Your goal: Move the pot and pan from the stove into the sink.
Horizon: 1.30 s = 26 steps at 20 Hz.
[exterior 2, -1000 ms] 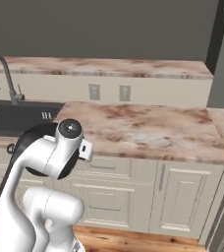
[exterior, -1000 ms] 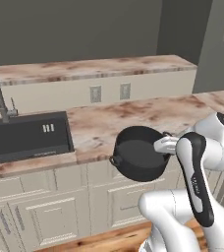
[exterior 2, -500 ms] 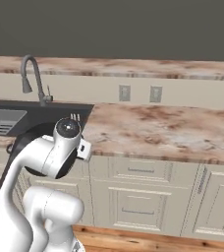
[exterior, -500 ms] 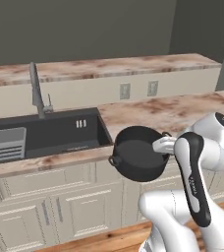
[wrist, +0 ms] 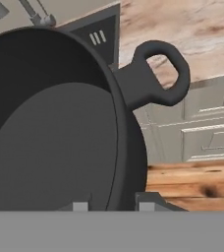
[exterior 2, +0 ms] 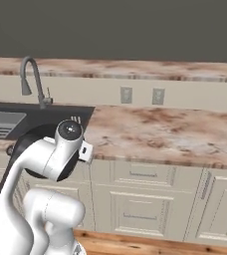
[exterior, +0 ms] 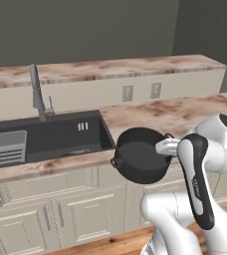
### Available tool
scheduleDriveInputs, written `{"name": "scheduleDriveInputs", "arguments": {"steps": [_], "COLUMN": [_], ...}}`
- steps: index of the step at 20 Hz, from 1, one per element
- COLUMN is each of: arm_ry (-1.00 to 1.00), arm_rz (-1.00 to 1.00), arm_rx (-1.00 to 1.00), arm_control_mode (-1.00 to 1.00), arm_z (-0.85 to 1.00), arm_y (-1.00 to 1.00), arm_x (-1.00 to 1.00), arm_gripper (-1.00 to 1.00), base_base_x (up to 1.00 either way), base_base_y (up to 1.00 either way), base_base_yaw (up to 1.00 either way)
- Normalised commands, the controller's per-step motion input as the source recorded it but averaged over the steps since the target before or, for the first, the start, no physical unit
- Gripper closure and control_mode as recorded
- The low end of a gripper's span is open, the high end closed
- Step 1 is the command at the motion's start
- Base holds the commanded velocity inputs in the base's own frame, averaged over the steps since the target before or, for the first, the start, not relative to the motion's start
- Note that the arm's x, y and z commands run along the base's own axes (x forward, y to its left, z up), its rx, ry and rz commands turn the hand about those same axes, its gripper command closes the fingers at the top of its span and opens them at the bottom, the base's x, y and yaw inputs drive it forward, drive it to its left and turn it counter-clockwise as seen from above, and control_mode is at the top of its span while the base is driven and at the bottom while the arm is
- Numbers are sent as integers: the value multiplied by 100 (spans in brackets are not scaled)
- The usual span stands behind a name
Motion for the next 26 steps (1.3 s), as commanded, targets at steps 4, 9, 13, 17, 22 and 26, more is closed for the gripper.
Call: {"name": "scheduleDriveInputs", "arguments": {"steps": [4,9,13,17,22,26], "arm_ry": [0,0,0,0,0,0], "arm_rz": [0,0,0,0,-4,-8], "arm_rx": [0,0,0,0,-2,-4], "arm_control_mode": [100,100,100,-100,-100,-100], "arm_z": [0,0,0,0,0,-2], "arm_y": [0,0,0,2,37,67], "arm_x": [0,0,0,2,40,60], "arm_gripper": [100,100,100,100,100,100], "base_base_x": [59,53,45,9,0,0], "base_base_y": [44,40,33,8,0,0], "base_base_yaw": [-1,-1,0,0,0,0]}}
